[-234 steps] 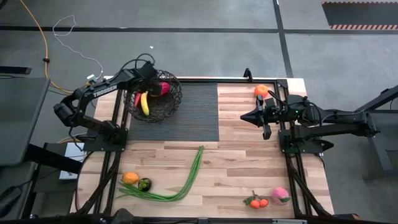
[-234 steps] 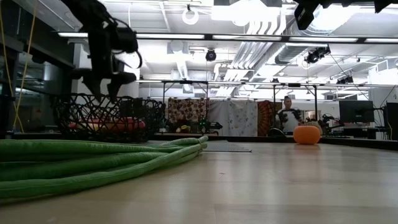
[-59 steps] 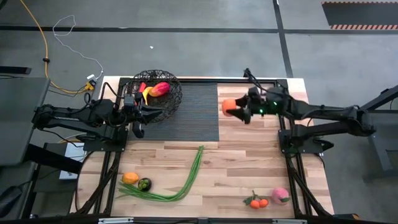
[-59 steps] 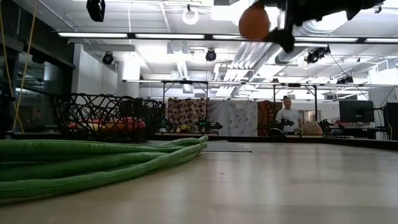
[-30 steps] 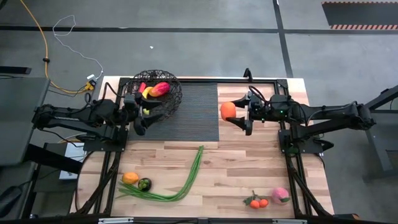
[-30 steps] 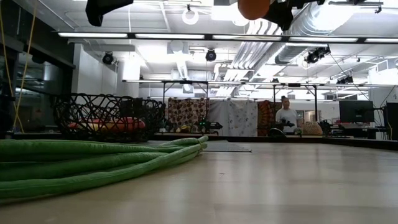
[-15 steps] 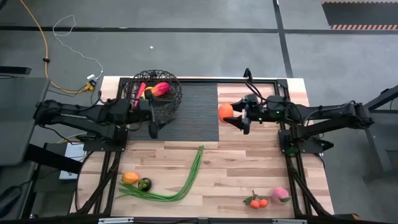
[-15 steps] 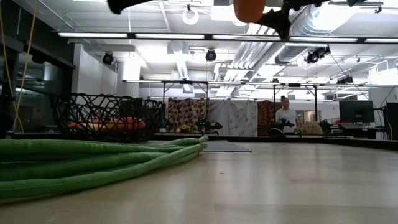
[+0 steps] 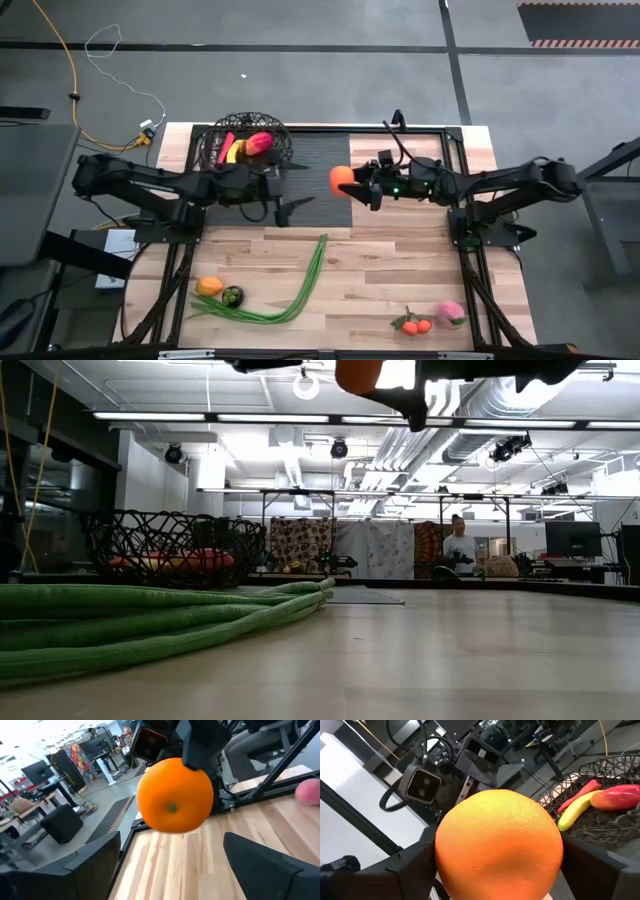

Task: Build produce basket
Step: Put the orange into the black basket

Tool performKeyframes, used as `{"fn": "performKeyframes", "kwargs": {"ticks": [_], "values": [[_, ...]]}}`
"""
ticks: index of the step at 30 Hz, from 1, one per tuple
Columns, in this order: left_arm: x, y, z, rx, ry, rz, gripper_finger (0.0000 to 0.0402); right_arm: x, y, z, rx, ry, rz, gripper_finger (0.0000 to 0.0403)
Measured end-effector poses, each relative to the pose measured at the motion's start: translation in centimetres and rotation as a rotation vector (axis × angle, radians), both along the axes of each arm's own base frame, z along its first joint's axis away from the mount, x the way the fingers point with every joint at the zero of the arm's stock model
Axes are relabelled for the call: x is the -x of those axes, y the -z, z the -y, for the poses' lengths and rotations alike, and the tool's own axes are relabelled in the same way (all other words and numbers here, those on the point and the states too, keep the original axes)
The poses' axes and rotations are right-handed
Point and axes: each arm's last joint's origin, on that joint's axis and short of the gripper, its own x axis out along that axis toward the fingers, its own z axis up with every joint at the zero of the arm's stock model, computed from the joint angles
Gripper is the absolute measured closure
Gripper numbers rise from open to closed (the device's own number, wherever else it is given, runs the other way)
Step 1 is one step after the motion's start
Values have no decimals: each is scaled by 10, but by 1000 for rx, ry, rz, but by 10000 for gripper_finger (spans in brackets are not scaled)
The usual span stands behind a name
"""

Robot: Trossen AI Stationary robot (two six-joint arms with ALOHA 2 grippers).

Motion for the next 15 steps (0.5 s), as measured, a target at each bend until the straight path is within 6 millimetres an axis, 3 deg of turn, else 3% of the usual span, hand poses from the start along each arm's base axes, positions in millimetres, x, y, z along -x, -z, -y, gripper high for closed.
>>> {"fn": "performKeyframes", "kwargs": {"ticks": [7,15], "values": [[-25,7,-1,-83,7,44,57,-7,4,0,-33,-2,18,56],[-36,19,-2,-88,8,32,57,-7,5,0,-33,-4,22,56]]}}
